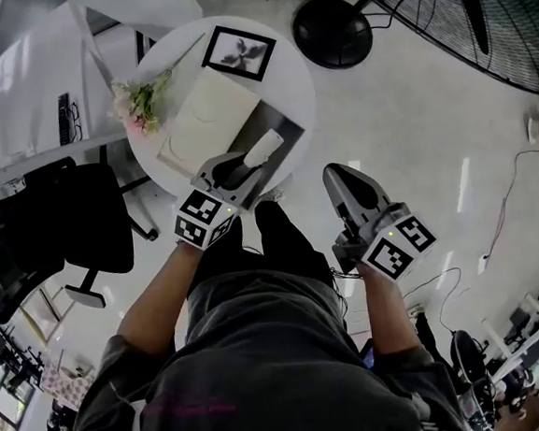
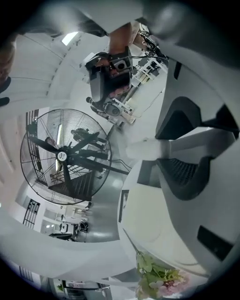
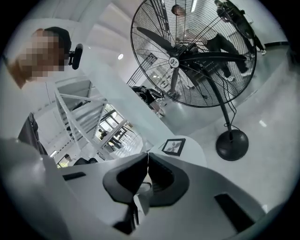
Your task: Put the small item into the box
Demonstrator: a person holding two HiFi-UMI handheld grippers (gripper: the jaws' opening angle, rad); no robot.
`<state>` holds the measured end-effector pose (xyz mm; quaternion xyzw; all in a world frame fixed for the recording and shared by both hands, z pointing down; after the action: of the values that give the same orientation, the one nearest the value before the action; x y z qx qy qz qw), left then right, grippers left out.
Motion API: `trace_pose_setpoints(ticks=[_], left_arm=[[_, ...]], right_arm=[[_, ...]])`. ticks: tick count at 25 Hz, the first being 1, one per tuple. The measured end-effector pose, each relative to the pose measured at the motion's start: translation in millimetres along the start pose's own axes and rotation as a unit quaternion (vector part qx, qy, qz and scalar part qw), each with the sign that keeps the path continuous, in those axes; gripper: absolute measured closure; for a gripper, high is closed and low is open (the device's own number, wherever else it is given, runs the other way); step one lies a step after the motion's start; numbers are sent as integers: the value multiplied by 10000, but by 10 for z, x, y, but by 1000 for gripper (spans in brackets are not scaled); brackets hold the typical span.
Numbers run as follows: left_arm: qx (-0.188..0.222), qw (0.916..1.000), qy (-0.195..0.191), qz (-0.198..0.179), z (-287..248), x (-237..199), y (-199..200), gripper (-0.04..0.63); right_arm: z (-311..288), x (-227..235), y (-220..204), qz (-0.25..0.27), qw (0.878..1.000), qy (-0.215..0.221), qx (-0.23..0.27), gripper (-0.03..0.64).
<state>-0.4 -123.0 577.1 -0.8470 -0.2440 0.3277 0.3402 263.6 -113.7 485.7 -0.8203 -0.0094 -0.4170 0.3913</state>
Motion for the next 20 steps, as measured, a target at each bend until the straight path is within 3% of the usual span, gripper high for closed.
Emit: trace_pose_setpoints(ticks=[10,20], left_arm=[[-748,9969,209,108,-513,-82,-390,462],[-1247,9918,262,46,-761,-129,-526,462]], right_arm=[[21,258,-118,-184,9995,-122,-226,594],[64,376,-198,-307,9988,-231,-307,594]])
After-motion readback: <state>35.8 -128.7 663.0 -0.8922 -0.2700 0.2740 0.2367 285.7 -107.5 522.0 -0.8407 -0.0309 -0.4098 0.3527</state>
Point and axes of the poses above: the fingertips, and each gripper's own axes: z backward along the fingers, x to its right, y out of its top, the point moved 10 cm from there along z, backward along the fingers, and after that the axes turned 4 degrees about x, right-handed, at the moved point
